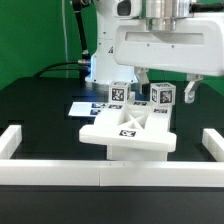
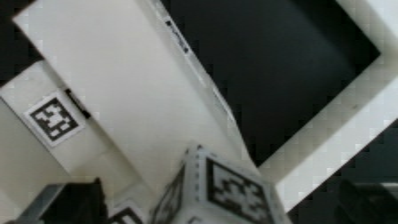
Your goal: Assemble chair
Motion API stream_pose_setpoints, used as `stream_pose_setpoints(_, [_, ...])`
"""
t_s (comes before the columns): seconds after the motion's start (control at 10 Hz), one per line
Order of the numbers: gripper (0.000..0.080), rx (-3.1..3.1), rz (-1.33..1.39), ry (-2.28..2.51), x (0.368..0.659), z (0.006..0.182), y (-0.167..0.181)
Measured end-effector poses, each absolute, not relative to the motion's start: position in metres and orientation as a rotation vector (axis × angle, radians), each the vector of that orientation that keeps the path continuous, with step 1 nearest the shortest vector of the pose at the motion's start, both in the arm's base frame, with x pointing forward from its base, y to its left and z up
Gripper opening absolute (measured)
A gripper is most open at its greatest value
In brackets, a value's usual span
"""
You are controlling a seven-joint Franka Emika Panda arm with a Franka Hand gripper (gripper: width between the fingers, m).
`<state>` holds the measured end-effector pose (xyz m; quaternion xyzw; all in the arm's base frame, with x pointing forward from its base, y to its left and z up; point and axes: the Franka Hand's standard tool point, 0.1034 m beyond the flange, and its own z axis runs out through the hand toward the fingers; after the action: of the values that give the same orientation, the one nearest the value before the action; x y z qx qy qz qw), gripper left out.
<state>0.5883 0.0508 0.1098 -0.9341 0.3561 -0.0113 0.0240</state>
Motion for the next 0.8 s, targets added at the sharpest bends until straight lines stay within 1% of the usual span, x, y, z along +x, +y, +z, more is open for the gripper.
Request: stream_pose_setpoints(0.8, [0.0649,-3.099,-0.055,0.264,0.5884,0.1097,0.0479])
